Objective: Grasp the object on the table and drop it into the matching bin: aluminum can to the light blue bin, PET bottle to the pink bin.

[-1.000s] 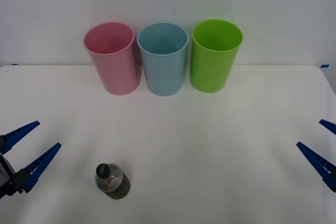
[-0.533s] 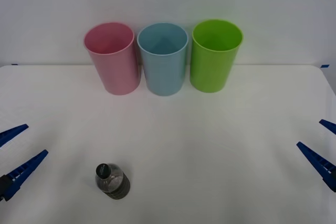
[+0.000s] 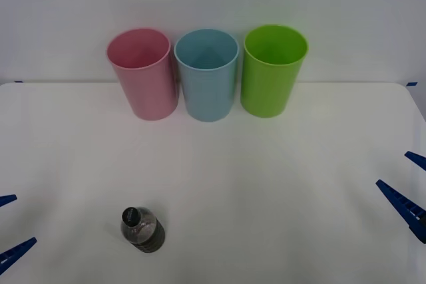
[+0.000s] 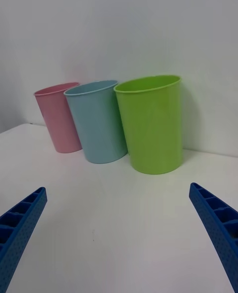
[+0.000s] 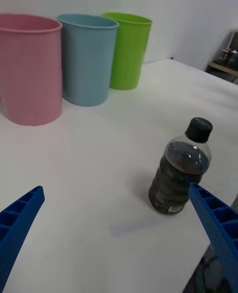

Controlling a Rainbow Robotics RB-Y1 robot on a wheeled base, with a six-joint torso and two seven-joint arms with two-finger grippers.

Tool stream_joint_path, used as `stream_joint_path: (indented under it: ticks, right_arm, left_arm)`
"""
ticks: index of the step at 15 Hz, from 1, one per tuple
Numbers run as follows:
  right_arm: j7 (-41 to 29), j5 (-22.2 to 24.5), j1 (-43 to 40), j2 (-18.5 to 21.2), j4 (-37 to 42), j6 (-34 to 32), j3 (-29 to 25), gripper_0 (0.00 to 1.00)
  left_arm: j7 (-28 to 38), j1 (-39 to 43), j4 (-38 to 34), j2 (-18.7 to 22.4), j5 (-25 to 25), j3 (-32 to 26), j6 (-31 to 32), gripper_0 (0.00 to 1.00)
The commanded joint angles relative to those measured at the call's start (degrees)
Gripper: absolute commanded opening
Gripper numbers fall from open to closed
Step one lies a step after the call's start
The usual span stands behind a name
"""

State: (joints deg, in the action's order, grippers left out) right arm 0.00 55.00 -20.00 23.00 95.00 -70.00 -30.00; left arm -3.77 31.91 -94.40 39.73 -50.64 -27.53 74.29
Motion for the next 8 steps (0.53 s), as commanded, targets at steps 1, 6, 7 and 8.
stream_joint_path:
  ticks: [1, 6, 7, 8]
  right_arm:
    - [0.00, 0.00, 0.00, 0.00, 0.00, 0.00, 0.00, 1.00]
    - [0.00, 0.00, 0.00, 0.00, 0.00, 0.00, 0.00, 1.00]
    - [0.00, 0.00, 0.00, 0.00, 0.00, 0.00, 0.00, 1.00]
    - [0.00, 0.00, 0.00, 0.00, 0.00, 0.00, 0.00, 1.00]
  left_arm:
    - [-2.29, 1.40, 0.09, 1.75, -2.71, 0.72, 1.21, 1.00]
    - [-13.19, -1.15, 9.14, 6.06, 2.22, 11.01, 1.47, 1.00]
    - [-13.37, -1.85, 10.55, 6.06, 2.83, 12.06, 1.91, 1.00]
    - [-13.63, -2.55, 11.52, 6.06, 3.36, 13.29, 2.00, 1.00]
